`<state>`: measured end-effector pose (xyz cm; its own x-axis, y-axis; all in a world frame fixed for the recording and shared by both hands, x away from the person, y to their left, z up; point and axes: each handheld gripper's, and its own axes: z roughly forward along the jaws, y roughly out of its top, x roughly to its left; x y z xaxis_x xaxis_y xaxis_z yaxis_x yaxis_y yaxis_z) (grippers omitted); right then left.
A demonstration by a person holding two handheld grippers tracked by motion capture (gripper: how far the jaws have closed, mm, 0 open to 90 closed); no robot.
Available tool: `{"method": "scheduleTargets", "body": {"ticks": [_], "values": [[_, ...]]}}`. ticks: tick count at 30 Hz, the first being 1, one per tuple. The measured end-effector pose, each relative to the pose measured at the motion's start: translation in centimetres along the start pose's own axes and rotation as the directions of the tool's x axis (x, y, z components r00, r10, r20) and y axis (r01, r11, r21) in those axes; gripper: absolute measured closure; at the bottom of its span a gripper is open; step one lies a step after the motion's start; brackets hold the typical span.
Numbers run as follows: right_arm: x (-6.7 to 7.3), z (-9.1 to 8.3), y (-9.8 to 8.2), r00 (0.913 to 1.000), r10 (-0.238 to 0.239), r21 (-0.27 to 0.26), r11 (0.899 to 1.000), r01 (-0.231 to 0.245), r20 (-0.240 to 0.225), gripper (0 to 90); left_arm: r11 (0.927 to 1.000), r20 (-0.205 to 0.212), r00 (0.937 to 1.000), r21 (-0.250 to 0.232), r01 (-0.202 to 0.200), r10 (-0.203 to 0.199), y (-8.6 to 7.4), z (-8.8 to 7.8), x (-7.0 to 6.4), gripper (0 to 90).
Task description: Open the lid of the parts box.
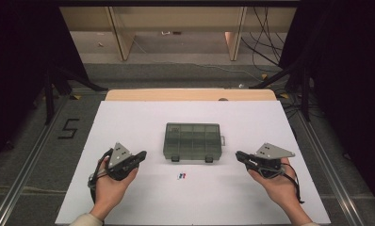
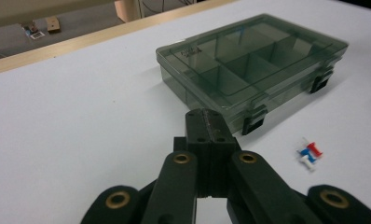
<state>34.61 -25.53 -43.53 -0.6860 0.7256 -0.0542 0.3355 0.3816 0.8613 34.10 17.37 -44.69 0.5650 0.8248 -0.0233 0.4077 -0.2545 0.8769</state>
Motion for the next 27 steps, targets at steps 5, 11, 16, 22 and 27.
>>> {"method": "scheduleTargets", "body": {"ticks": [5, 11, 16, 22, 27], "values": [[-0.4, 2.1, 0.5, 0.9997, 0.000, 0.060, 0.998, 0.001, -0.022, 90.0, 0.9980, 0.000, 0.9994, 0.054, -0.034, 0.034, 0.3, 2.6, 0.4, 90.0], [-0.9, 4.3, 0.5, 0.9995, 0.011, 0.132, 0.991, -0.007, -0.028, 90.0, 0.9888, -0.003, 0.9957, 0.118, -0.091, 0.092, 0.2, 5.0, 1.1, 90.0], [-1.3, 5.5, 0.4, 0.9994, 0.014, 0.168, 0.986, -0.009, -0.033, 90.0, 0.9729, 0.036, 0.9892, 0.179, -0.146, 0.142, -0.1, 6.1, 0.8, 90.0], [-1.1, 6.4, 0.1, 0.9985, 0.014, 0.205, 0.979, -0.003, -0.053, 90.0, 0.9667, 0.054, 0.9847, 0.189, -0.173, 0.166, -0.2, 6.7, 0.4, 90.0], [-0.9, 6.8, 0.2, 0.9981, 0.026, 0.222, 0.975, -0.012, -0.057, 90.0, 0.9648, 0.069, 0.9810, 0.181, -0.191, 0.181, -0.3, 6.9, 0.0, 90.0]]}}
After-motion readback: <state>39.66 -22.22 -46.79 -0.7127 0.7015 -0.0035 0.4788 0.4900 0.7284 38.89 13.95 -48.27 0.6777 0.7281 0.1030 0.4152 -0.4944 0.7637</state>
